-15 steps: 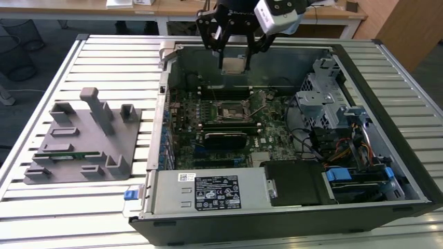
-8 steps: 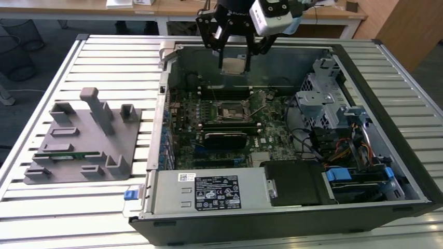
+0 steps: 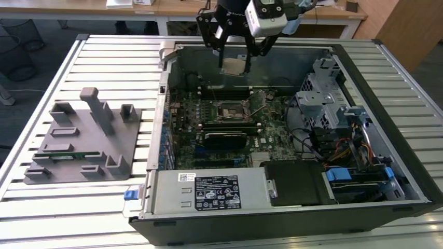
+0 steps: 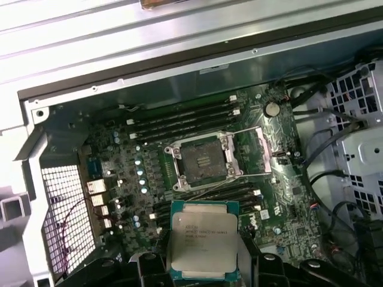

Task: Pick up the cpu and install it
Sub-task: 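Place the cpu into insertion slot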

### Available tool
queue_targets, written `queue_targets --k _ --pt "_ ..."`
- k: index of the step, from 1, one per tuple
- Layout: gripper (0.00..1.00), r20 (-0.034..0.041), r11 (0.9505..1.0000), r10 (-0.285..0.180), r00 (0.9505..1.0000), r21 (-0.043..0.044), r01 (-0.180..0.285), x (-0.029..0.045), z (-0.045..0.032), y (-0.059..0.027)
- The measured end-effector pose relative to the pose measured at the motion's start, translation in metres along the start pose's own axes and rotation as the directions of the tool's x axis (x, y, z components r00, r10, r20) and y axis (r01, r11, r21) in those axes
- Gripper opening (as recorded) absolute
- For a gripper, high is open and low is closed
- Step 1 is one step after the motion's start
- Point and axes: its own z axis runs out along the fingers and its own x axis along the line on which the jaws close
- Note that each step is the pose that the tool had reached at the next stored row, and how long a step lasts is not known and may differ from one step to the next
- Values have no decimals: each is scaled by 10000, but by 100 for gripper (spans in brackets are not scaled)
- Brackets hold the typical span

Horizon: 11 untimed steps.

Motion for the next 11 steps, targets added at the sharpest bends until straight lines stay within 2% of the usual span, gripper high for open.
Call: queue_targets --k 5,11 --pt "53 32 9979 651 9979 -10 -651 0 11 0" --pt "53 62 9899 1418 9899 -20 -1418 1 18 4"
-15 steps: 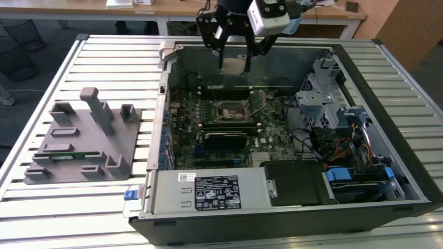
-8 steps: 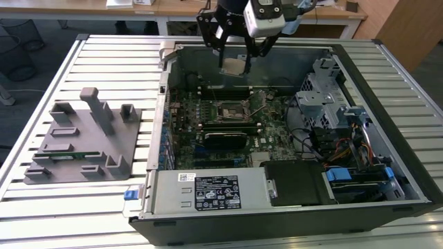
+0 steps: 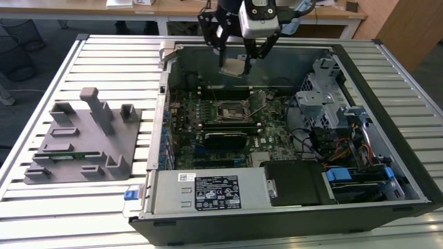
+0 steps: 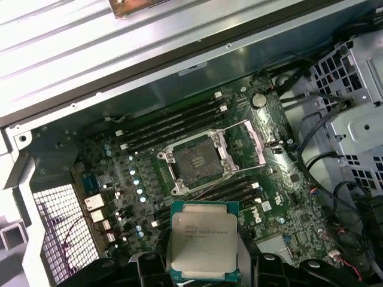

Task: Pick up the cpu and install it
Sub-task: 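Place the cpu into insertion slot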

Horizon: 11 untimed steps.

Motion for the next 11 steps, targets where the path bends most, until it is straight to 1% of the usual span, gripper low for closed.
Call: queue_targets --k 3,6,11 --pt "53 13 9993 371 9993 -3 -371 1 2 2" --pt "53 22 9983 582 9983 -4 -582 -2 3 12" --pt "53 39 9941 1082 9941 -12 -1081 -2 9 14"
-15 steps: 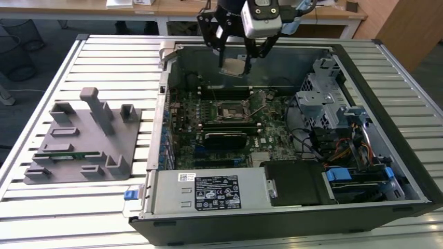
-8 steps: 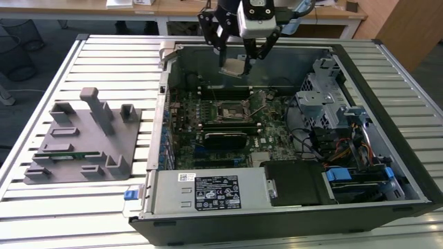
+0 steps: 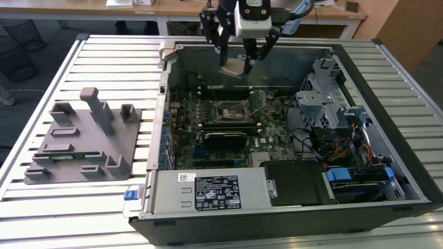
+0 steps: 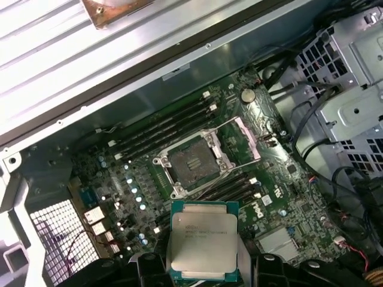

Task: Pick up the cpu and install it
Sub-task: 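Place the cpu into insertion slot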

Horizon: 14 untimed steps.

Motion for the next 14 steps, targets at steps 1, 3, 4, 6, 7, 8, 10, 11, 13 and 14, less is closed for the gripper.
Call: queue_targets --k 1,3,4,6,7,8,10,11,13,14 --pt "53 5 9999 126 9999 0 -126 1 1 1" --pt "53 12 9994 353 9994 -3 -353 1 4 3" --pt "53 17 9989 465 9989 -4 -465 2 5 3" --pt "53 25 9976 698 9976 -7 -698 3 8 5" --pt "53 29 9967 817 9967 -8 -817 3 10 6" --pt "53 34 9955 949 9955 -10 -949 4 11 8" --pt "53 42 9930 1183 9930 -13 -1183 6 15 10" --pt "53 46 9916 1296 9916 -15 -1296 6 16 11" --pt "53 54 9884 1520 9884 -18 -1520 8 19 13" --pt "53 58 9866 1630 9866 -20 -1630 8 21 14"
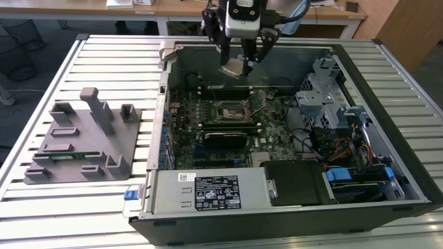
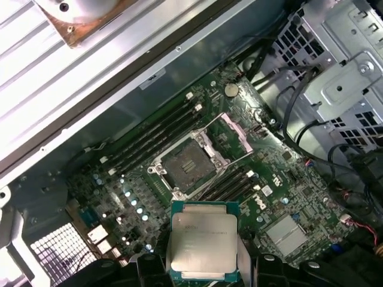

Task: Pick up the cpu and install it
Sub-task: 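Place the cpu into insertion slot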

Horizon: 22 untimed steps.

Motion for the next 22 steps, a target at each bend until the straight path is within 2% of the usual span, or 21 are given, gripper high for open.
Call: queue_targets --k 5,10,22 --pt "53 19 9986 520 9986 -5 -520 1 4 2" --pt "53 35 9952 981 9952 -11 -981 2 7 3" --pt "53 68 9816 1912 9815 -25 -1912 7 13 8"
